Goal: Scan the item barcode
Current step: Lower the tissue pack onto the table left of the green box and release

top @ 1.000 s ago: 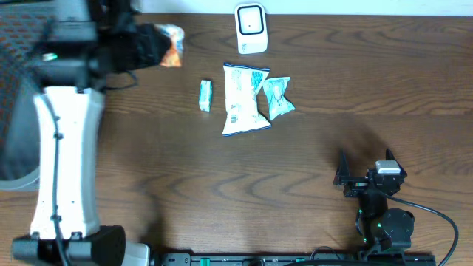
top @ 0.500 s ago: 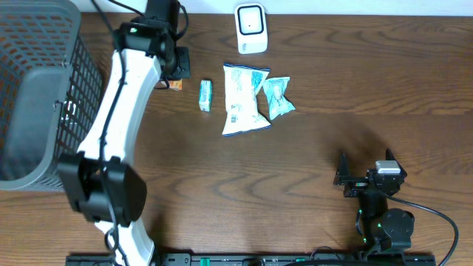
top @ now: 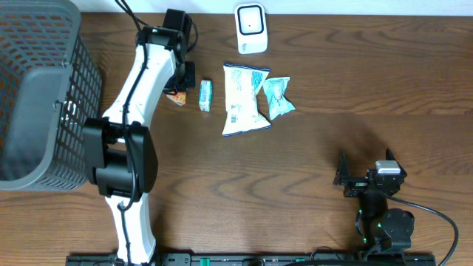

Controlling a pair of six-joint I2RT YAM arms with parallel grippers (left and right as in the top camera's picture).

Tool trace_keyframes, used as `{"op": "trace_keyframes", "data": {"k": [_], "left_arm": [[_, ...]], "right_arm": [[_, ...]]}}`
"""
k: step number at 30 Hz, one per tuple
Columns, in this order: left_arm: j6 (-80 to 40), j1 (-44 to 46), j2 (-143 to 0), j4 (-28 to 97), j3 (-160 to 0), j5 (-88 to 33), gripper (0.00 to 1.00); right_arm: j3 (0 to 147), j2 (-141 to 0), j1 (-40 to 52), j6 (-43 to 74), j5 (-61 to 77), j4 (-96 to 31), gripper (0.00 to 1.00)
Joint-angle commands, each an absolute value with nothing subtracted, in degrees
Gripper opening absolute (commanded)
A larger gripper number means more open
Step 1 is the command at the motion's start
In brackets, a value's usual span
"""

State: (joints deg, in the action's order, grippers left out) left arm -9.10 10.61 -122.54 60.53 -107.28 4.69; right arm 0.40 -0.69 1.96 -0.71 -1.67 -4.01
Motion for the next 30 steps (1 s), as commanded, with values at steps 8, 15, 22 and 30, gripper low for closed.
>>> {"op": "trace_keyframes", "data": {"k": [8, 15, 22, 30], "left_arm": [[-9.8, 10.3, -125.3, 60.5, -106.9, 4.3, 0.09], [-10.2, 10.3, -125.4, 58.9, -106.9, 4.3, 0.17], [-10.2, 10.3, -125.4, 58.9, -106.9, 4.3, 0.49], [-10.2, 10.3, -125.0, 60.1, -108.3, 4.3, 0.63]], "right_arm": [[0.3, -0.4, 2.0, -1.3, -1.6, -4.2, 0.99], [0.3, -0.4, 2.0, -1.3, -1.6, -4.2, 0.99], [0.3, -0.4, 2.0, -1.3, -1.6, -4.2, 0.99], [0.3, -0.4, 2.0, -1.4, -1.6, -4.2, 0.99]]}}
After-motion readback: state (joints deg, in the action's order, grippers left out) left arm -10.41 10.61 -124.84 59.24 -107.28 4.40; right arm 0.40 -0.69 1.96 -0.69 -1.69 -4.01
